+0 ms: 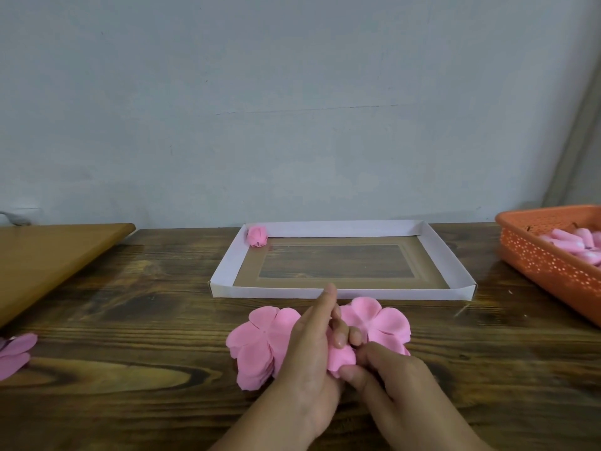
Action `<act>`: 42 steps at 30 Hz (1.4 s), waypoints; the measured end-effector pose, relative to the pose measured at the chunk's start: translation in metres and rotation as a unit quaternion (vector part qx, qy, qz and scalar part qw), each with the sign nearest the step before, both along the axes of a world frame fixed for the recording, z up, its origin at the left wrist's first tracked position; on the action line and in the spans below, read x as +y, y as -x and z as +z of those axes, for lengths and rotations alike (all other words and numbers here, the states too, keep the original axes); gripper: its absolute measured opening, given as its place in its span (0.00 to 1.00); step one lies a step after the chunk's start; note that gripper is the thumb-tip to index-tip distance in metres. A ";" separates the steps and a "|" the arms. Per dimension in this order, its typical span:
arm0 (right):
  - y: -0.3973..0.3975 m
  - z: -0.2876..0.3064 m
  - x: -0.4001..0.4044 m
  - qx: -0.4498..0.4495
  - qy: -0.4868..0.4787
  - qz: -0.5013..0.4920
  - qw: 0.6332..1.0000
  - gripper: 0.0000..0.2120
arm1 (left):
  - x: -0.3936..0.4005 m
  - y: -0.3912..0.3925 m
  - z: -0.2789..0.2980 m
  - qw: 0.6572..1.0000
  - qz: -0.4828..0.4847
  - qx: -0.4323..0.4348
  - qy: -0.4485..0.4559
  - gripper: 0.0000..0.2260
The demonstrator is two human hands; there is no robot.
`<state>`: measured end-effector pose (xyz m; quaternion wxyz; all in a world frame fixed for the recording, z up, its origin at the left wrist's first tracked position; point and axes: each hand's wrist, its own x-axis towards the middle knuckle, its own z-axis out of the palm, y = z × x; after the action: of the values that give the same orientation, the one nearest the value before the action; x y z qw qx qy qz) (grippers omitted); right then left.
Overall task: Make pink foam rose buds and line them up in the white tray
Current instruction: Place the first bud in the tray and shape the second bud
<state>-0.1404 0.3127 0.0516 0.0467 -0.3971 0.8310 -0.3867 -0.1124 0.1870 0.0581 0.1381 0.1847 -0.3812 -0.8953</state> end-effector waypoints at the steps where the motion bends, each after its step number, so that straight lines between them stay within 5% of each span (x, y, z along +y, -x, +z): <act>1: 0.000 0.001 0.001 -0.033 0.015 0.003 0.999 0.16 | -0.001 -0.001 0.000 1.000 -0.004 0.004 0.007 0.19; 10: 0.002 0.014 0.000 -0.391 0.073 0.078 0.914 0.19 | -0.002 -0.001 0.002 1.000 -0.010 0.010 0.015 0.18; 15: 0.006 0.011 -0.003 -0.351 0.083 0.025 0.932 0.26 | -0.005 0.001 0.002 1.000 0.010 -0.008 0.003 0.19; 25: 0.011 0.009 0.000 -0.582 0.217 0.061 0.781 0.15 | 0.004 -0.004 0.006 0.997 0.025 -0.013 0.068 0.24; 37: 0.018 0.009 0.003 -0.534 0.330 0.047 0.777 0.16 | 0.001 -0.007 0.013 0.995 -0.010 0.085 0.042 0.31; 42: 0.027 0.013 0.009 -0.435 0.414 -0.035 0.799 0.14 | 0.001 -0.004 0.008 0.976 0.095 0.058 0.189 0.27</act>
<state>-0.1675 0.3221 0.0641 0.2213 -0.1394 0.4971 -0.8273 -0.1088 0.1878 0.0663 0.2766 0.1379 -0.5158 -0.7990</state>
